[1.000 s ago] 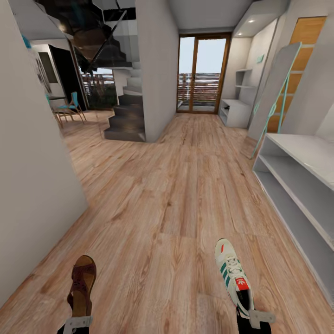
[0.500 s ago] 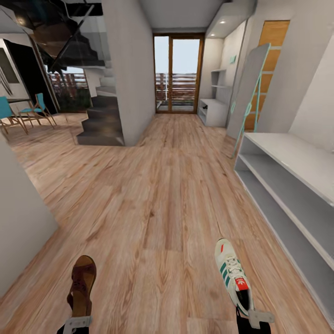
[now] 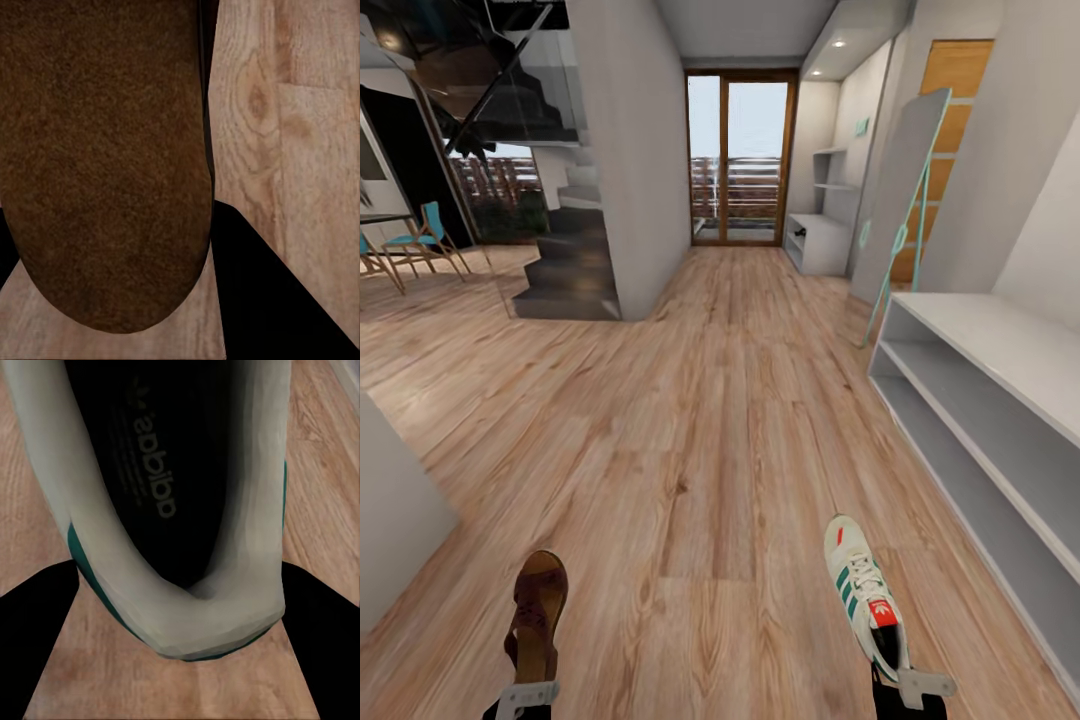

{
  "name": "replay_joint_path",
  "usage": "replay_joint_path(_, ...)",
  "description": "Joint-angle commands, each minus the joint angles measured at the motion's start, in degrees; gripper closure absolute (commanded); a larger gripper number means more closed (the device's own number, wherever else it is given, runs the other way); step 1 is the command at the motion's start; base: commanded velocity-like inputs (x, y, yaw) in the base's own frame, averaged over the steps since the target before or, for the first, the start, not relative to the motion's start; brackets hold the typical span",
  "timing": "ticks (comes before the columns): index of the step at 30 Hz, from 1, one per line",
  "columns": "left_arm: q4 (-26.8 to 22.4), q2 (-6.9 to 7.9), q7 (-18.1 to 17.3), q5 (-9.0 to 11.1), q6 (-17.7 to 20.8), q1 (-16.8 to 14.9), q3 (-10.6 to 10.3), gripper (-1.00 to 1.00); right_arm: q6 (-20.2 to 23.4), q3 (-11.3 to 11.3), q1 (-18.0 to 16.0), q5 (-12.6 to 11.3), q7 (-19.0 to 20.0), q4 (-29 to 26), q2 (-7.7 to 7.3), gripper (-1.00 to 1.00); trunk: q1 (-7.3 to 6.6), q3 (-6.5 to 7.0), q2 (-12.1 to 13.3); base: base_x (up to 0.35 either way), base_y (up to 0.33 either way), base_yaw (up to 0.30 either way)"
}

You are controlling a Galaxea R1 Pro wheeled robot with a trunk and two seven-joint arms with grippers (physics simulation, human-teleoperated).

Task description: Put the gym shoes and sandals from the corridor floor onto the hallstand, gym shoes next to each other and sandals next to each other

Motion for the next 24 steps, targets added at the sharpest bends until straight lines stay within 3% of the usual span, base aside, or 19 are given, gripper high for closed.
replay_joint_path(1,0.0,-0.05,-0.5,-0.4,-0.1,0.0,0.5,1.00,-0.1,-0.4,0.0,0.6,-0.2,0.0,0.01,1.00,0.02,-0.05,0.0,0.336,0.000,0.000)
replay_joint_path(24,0.1,-0.04,-0.5,-0.3,-0.1,0.0,0.5,1.00,-0.1,-0.4,0.2,0.6,-0.2,0.0,0.17,1.00,0.02,-0.05,0.0,0.336,0.000,0.000)
